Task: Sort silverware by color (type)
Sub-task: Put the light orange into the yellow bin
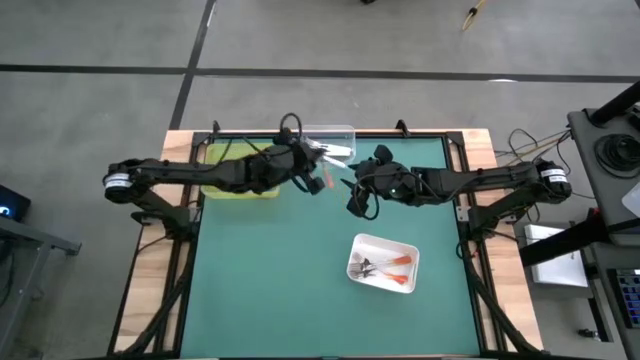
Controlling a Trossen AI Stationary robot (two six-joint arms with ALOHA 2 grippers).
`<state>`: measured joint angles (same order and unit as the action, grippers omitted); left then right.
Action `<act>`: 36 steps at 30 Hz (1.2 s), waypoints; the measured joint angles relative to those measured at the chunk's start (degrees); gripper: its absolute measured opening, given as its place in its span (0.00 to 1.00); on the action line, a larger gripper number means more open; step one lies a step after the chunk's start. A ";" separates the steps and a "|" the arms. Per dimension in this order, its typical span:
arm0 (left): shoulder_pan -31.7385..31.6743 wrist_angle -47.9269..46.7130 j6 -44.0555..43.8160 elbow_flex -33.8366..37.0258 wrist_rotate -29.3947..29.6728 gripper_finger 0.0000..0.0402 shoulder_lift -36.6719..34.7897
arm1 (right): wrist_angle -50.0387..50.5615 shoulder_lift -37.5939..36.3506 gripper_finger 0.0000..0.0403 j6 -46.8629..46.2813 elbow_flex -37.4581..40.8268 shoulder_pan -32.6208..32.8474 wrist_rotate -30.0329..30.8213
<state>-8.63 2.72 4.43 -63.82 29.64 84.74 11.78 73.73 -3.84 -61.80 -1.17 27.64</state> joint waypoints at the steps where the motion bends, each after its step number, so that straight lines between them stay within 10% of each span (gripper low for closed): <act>1: -0.77 -1.26 -0.17 0.32 0.55 0.00 -0.90 | 0.27 0.00 0.48 -0.05 0.00 0.00 -0.02; 20: -9.05 -13.04 -8.13 17.48 -1.96 0.00 -27.66 | 2.74 0.12 0.48 -1.43 0.04 0.00 -0.02; 36: -7.84 -10.25 -17.12 23.57 -5.70 0.00 -25.90 | 2.48 0.22 0.48 -5.66 0.04 0.00 -0.11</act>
<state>-16.47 -7.53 -12.69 -40.25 23.94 58.84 14.26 73.95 -9.50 -61.76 -1.17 27.53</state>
